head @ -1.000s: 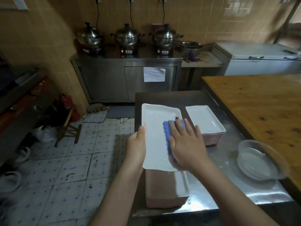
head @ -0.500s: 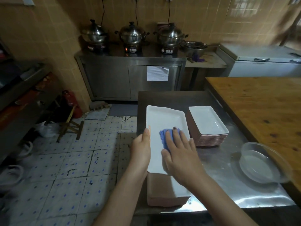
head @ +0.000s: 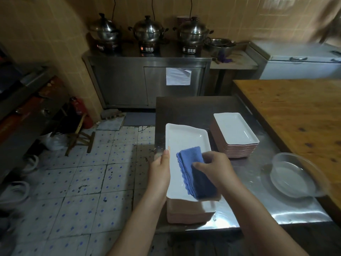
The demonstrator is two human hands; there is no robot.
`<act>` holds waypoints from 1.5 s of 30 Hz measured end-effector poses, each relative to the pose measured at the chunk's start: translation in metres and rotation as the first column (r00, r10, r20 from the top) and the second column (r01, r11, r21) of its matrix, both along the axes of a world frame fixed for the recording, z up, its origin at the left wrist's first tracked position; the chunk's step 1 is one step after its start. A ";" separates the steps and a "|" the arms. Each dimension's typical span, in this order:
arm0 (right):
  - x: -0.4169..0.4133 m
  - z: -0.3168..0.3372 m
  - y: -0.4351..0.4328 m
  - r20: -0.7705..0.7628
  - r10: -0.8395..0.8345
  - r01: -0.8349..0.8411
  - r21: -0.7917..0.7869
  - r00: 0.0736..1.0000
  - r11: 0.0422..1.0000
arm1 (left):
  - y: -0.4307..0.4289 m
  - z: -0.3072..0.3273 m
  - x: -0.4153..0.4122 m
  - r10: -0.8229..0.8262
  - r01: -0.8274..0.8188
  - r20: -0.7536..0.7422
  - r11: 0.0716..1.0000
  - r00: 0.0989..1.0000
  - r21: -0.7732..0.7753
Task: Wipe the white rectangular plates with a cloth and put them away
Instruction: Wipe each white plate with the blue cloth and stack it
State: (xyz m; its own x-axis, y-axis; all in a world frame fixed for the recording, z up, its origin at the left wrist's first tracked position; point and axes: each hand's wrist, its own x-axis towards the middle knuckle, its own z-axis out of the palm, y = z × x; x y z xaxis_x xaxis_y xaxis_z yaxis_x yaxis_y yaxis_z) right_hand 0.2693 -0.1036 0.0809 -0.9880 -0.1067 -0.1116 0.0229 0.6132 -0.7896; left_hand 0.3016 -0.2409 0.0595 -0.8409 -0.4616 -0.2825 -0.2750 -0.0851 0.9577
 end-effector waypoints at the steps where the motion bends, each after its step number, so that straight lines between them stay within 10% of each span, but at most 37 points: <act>1: -0.001 -0.001 0.003 0.055 0.007 -0.002 -0.105 0.998 0.994 | 0.000 -0.003 0.001 0.001 -0.002 0.014 1.000 1.000 0.011; 7: -0.007 -0.015 0.024 0.364 -0.036 0.202 -0.428 0.931 0.881 | -0.003 -0.029 0.007 -0.008 0.009 0.108 1.000 0.994 -0.002; 18: -0.012 -0.047 0.029 0.480 -0.098 0.353 -0.476 0.872 0.806 | 0.001 -0.066 -0.001 -0.058 0.119 0.229 0.958 0.972 -0.261; 25: -0.013 -0.057 0.025 0.490 -0.096 0.360 -0.478 0.866 0.801 | -0.001 -0.071 -0.001 -0.027 0.247 0.313 0.680 0.949 -0.690; 45: -0.036 -0.062 0.047 0.509 -0.059 0.373 -0.541 0.859 0.754 | -0.021 -0.071 -0.027 -0.007 0.192 0.293 0.769 0.956 -0.610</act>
